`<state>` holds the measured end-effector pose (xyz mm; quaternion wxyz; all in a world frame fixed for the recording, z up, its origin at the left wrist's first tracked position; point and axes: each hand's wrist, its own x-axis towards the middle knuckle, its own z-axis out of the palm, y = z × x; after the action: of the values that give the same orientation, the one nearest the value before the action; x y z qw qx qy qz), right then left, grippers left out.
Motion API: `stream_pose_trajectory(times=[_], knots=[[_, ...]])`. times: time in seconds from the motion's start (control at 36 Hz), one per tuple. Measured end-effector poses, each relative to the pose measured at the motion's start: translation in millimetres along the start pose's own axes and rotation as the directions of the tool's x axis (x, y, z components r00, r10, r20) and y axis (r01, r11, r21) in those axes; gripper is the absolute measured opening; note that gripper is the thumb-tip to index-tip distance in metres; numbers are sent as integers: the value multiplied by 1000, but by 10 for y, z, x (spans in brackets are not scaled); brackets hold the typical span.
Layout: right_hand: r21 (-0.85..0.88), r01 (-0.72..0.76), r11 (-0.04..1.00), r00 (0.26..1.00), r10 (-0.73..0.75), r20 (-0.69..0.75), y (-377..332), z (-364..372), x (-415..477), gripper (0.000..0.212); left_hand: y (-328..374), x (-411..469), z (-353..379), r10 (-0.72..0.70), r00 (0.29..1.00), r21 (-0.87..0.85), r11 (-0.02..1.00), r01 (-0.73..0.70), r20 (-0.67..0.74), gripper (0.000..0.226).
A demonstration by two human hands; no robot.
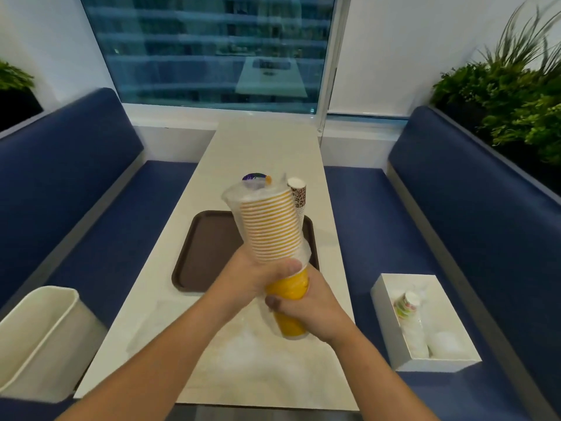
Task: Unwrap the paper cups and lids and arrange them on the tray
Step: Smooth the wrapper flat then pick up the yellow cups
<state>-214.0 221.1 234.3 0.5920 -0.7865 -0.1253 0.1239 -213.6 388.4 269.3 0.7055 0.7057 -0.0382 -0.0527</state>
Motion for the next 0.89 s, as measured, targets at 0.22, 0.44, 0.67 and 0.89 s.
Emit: stream_pose_trajectory(times=[0.22, 0.44, 0.67, 0.89], knots=[[-41, 26, 999, 998, -23, 52, -90, 146, 23, 69, 425, 140, -413, 139, 973, -271, 945, -186, -183, 149], [60, 33, 998, 999, -33, 7, -120, 288, 102, 62, -52, -109, -209, -11, 991, 66, 998, 20, -131, 75], [115, 21, 993, 995, -9, -104, -99, 585, 182, 67, 153, -31, -473, -12, 954, -77, 997, -12, -299, 117], [-233, 32, 972, 962, 33, 270, -298, 657, 405, 79, 68, -119, -880, 89, 922, 196, 980, -15, -376, 102]])
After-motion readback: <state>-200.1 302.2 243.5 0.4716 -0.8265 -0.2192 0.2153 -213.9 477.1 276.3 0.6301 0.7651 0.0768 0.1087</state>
